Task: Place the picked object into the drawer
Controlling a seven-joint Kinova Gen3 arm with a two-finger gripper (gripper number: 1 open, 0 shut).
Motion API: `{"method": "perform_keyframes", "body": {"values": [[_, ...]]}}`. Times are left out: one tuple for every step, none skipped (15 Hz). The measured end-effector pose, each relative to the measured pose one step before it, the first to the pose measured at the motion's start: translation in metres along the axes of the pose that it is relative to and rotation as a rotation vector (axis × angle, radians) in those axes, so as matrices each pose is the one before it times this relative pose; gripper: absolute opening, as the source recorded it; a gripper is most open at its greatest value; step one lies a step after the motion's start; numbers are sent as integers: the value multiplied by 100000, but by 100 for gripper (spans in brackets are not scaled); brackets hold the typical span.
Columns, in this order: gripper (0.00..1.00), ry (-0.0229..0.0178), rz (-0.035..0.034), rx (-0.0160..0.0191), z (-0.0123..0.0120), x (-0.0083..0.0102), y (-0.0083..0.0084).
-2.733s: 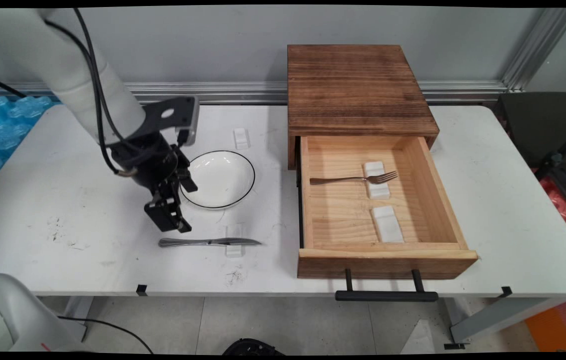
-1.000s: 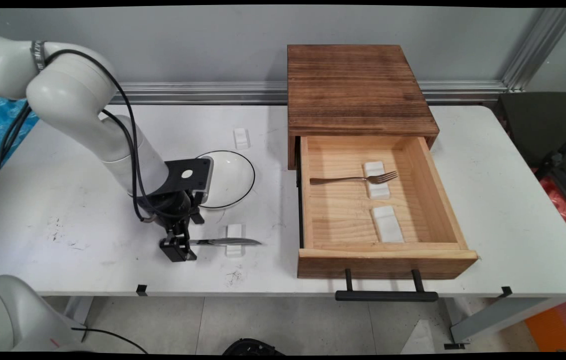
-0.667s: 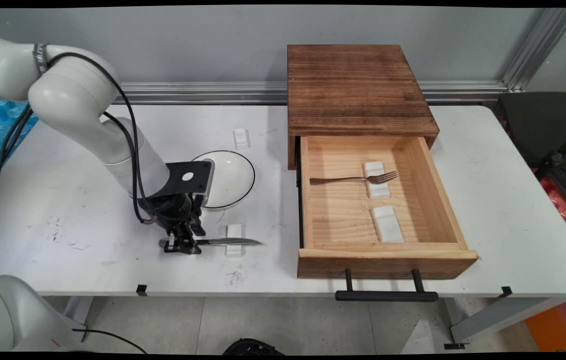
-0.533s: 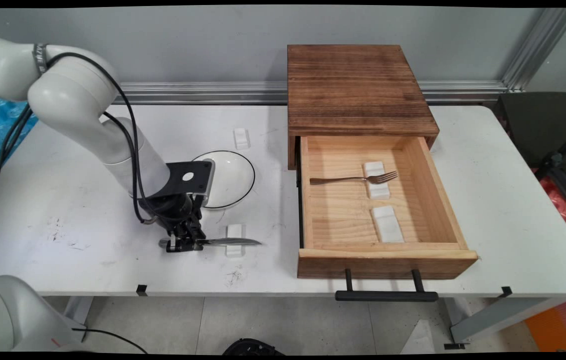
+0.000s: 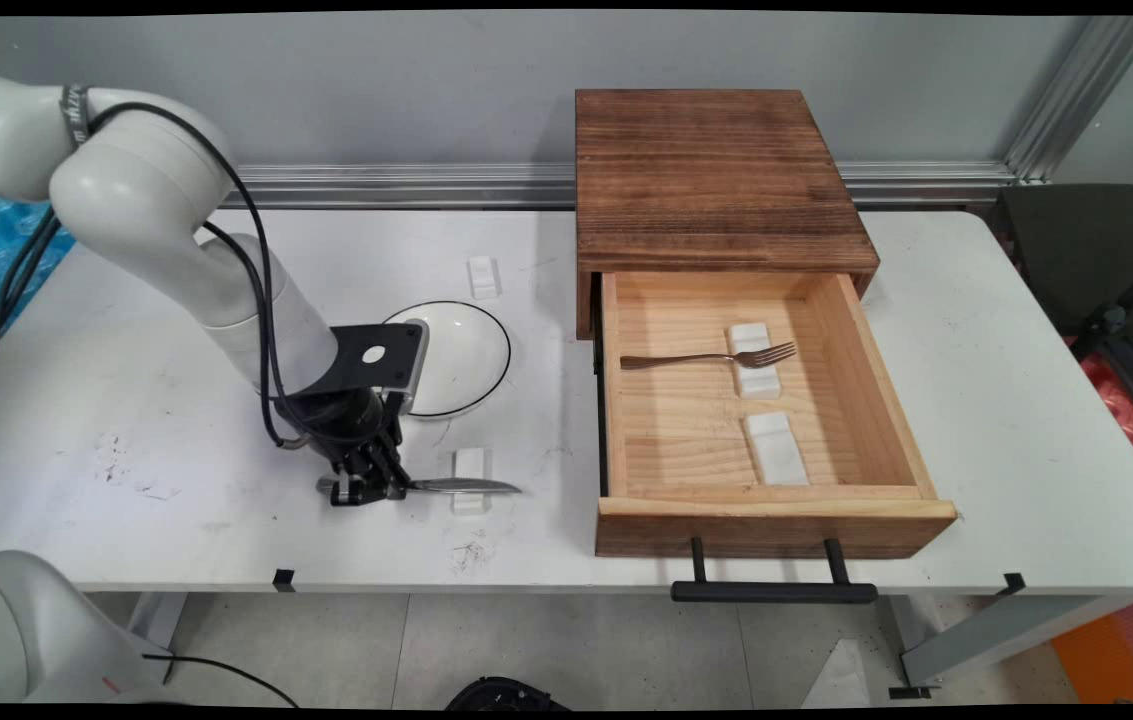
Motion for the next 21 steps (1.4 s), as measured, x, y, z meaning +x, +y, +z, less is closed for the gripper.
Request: {"method": "perform_keyframes", "body": {"values": [[0, 229, 113, -34, -270, 94, 18], [0, 182, 151, 40, -215, 98, 28], [0, 193, 128, -235, -435, 130, 68], [0, 179, 71, -196, -649, 129, 100], [0, 129, -5, -25, -786, 167, 104], [0, -132, -58, 0, -809, 102, 116], [0, -156, -186, 196, -1215, 114, 155], [0, -29, -131, 170, -833, 80, 88], [0, -76, -75, 104, -636, 64, 65], [0, -178, -232, 260, -1378, 145, 121], [0, -138, -247, 228, -1086, 109, 77], [0, -3, -345, 250, -1083, 118, 40], [0, 80, -211, 197, -735, 137, 3], [0, 175, -278, 173, -1020, 233, -7], [0, 195, -161, 122, -680, 216, -17], [0, 367, -301, 155, -974, 333, -62], [0, 408, -195, 19, -629, 284, -49], [0, 598, -338, -10, -899, 463, -72], [0, 642, -212, -51, -589, 397, -68], [0, 1395, -516, -85, -924, 836, -164], [0, 1360, -558, -112, -699, 798, -144]]}}
